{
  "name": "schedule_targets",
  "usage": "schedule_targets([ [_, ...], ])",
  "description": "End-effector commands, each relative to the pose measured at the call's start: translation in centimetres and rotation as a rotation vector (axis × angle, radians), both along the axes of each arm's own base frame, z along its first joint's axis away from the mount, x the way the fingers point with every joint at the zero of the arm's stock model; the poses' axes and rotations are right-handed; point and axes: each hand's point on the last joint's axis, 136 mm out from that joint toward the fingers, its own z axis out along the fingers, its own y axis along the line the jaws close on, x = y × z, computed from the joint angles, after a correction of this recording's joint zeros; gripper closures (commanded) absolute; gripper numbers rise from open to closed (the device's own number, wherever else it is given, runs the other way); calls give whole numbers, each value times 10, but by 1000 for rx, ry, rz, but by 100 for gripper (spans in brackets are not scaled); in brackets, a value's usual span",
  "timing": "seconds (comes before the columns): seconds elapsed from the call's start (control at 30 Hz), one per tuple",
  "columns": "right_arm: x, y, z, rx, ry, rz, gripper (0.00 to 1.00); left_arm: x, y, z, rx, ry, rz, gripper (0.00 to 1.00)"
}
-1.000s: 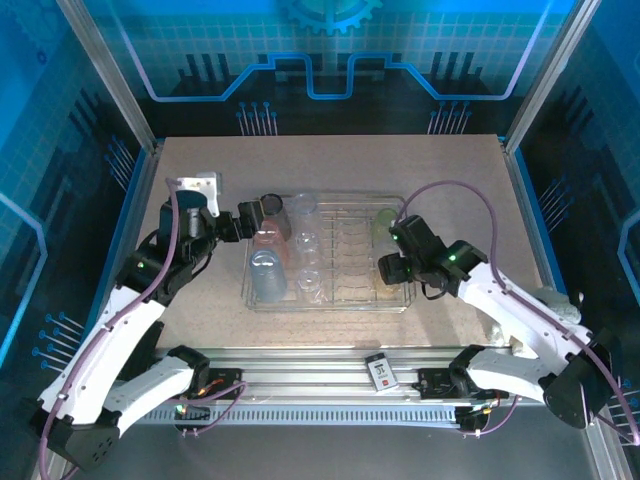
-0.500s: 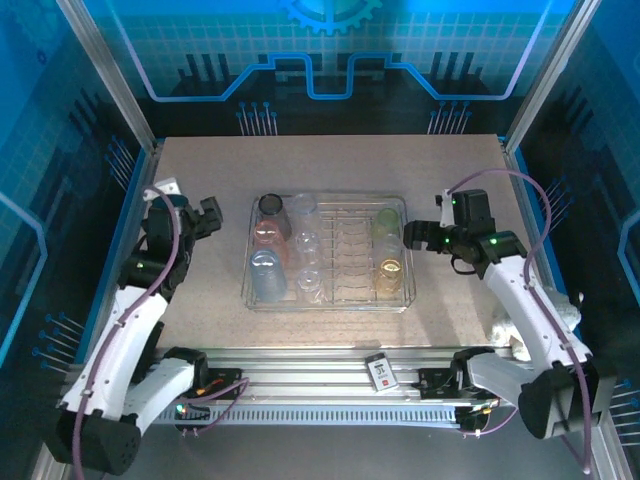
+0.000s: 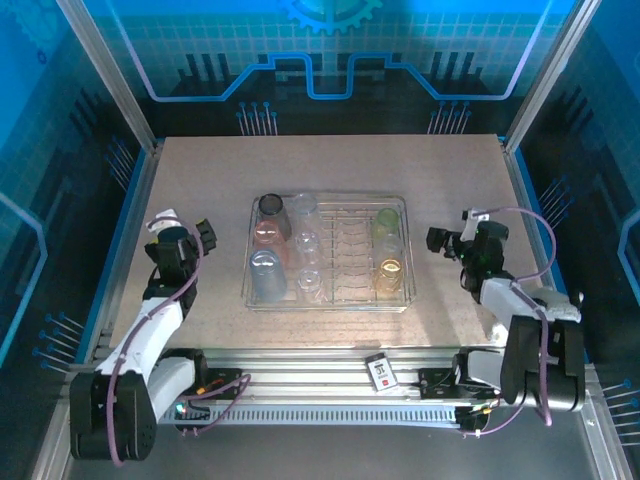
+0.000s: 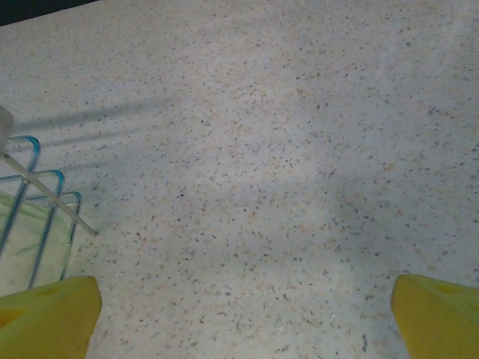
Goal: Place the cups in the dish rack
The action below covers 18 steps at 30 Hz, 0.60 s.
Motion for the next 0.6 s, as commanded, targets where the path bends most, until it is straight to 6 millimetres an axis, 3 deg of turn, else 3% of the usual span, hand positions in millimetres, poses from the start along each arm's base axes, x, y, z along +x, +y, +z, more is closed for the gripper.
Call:
schedule_targets([
  [0.0,26,-13,36,-1,-247,-20,0,14,0,-1,16,-57,-48,1],
  [0.1,32,-6,21,18,-251,22,0,19,-1,-18,0,-67,-74,1],
  [0.2,36,-2,19,18,-221,46,0,22,-3,-36,0,-55,-96,1],
  [0.37,42,7,18,8,-198,93,0,41,-18,-38,-36,-51,-206,1],
  [0.57,47,50,13,-120,-192,250,0,45,-35,-34,-74,-109,-298,1],
])
